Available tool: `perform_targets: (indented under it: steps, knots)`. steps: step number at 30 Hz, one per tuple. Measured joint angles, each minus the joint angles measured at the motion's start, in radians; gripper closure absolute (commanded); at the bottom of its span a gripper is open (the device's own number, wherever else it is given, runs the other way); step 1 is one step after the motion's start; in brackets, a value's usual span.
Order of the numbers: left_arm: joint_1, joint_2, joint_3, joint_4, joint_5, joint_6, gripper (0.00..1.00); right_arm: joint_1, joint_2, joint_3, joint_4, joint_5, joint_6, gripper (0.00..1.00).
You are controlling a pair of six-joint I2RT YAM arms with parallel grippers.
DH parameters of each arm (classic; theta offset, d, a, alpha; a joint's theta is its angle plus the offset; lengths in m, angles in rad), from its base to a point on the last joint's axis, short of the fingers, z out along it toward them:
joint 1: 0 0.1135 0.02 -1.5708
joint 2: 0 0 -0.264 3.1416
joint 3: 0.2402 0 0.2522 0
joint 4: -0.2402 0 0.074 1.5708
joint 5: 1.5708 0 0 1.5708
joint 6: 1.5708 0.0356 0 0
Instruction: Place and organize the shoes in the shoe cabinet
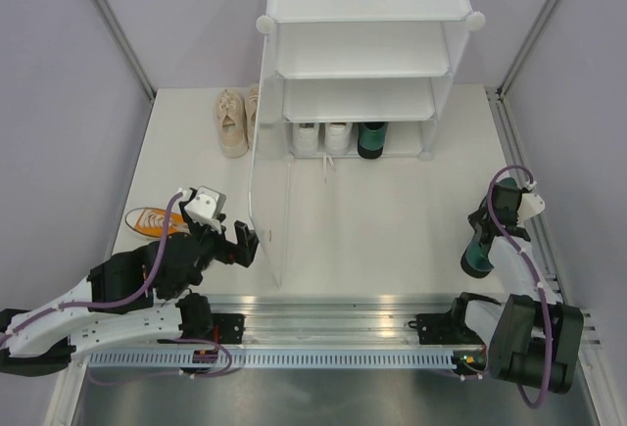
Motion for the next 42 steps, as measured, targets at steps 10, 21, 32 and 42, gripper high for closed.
perform_targets:
  steps: [10, 21, 32, 42]
  knots:
    - [0.0, 0.0, -0.001, 0.005, 0.0, 0.0, 0.0, -0.005, -0.103, -0.042, 0.007, -0.123, -0.071, 0.99]
    - [0.0, 0.001, -0.005, 0.007, -0.003, 0.001, 0.0, 0.05, -0.106, -0.043, 0.066, -0.307, -0.138, 0.99]
    - [0.0, 0.001, -0.005, 0.007, -0.029, 0.015, 0.0, 0.184, 0.005, 0.001, 0.136, -0.358, -0.172, 0.99]
    - [0.0, 0.001, -0.005, 0.007, -0.05, 0.016, 0.0, 0.258, 0.083, 0.048, 0.19, -0.411, -0.19, 0.99]
